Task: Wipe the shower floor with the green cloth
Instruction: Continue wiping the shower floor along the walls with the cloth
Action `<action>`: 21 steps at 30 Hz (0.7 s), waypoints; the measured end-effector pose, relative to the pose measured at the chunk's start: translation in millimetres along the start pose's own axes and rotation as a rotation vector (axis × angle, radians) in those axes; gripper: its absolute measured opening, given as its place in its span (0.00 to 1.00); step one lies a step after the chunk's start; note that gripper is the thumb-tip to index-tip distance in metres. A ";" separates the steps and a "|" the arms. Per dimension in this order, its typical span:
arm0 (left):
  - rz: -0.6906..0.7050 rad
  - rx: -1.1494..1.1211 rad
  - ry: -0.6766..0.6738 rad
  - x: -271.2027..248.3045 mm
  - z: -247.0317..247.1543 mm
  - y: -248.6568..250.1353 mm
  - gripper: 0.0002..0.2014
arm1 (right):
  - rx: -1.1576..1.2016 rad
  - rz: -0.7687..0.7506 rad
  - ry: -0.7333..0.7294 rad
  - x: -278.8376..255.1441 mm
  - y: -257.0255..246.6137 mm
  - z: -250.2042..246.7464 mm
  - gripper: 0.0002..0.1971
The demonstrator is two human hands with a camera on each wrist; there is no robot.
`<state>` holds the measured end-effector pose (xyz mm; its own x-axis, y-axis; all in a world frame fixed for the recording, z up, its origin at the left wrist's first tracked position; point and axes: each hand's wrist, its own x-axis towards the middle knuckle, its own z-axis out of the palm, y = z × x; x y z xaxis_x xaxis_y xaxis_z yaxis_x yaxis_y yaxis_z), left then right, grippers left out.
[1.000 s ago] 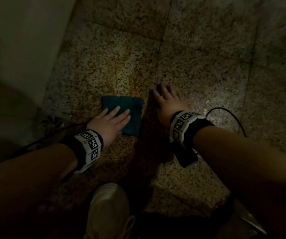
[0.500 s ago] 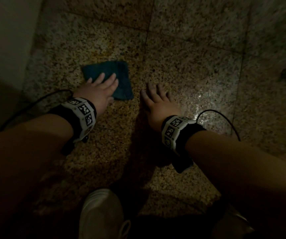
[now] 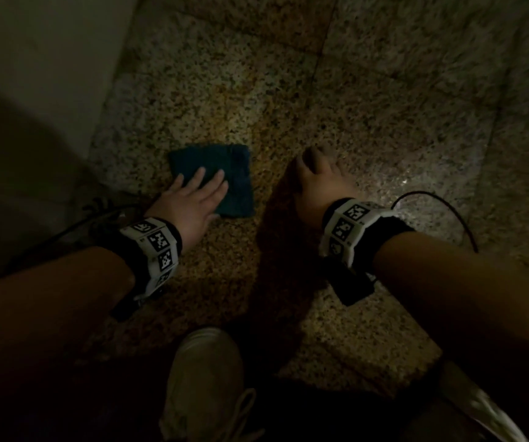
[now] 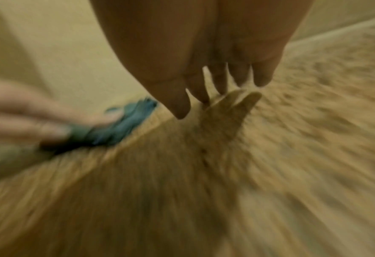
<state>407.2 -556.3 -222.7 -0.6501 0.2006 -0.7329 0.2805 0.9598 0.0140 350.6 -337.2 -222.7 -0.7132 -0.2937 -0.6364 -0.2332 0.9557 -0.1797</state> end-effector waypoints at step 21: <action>-0.089 -0.140 0.036 56.2 -58.9 -31.4 0.27 | -0.043 0.003 -0.105 25.9 -9.1 -5.4 0.33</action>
<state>320.2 -563.6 -224.3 -0.6935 0.1179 -0.7107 0.1212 0.9915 0.0461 330.7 -353.6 -233.4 -0.6412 -0.2854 -0.7124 -0.2615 0.9540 -0.1468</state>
